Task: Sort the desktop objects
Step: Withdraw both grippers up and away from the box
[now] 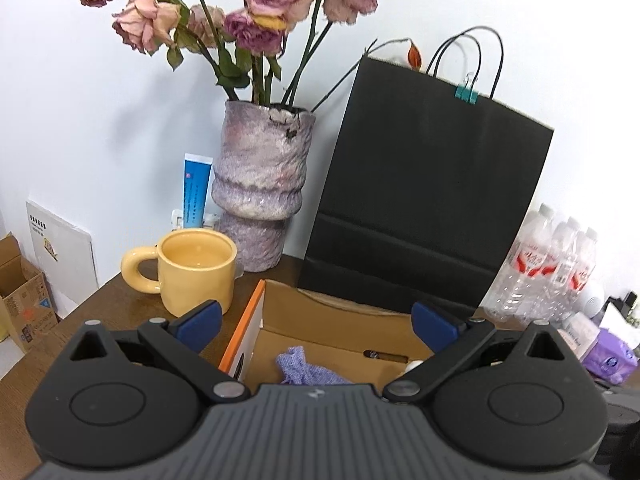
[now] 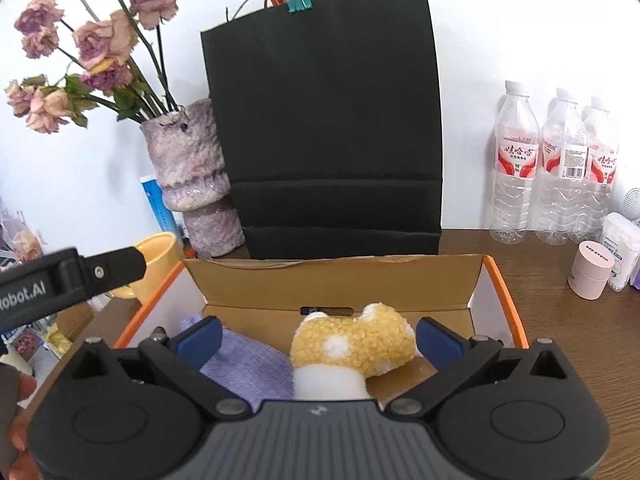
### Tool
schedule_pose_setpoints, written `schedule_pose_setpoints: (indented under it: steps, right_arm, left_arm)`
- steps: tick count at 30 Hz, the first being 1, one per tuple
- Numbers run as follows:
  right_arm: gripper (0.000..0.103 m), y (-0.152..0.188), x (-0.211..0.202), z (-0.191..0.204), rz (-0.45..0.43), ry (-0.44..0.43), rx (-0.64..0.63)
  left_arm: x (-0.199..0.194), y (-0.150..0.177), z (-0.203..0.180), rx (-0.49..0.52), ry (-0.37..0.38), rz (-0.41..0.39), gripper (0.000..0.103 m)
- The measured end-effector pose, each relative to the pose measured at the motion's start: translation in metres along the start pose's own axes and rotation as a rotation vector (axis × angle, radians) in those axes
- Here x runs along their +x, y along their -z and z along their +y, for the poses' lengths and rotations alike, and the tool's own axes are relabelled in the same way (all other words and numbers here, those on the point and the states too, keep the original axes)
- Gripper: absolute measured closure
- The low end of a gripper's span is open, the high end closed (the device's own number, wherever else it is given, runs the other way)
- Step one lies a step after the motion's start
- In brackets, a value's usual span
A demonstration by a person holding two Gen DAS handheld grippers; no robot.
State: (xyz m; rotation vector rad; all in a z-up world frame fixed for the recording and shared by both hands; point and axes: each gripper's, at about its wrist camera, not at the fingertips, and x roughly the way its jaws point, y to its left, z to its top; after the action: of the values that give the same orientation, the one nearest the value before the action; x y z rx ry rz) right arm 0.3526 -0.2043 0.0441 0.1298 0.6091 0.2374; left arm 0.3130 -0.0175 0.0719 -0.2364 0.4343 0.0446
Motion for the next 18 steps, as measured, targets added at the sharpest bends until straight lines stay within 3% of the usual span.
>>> schedule_pose_setpoints:
  steps: [18]
  right_arm:
    - [0.0, 0.011, -0.058, 0.012, -0.068, -0.031, -0.035]
  left_arm:
    - [-0.061, 0.001, -0.013, 0.045, 0.078, -0.093, 0.0]
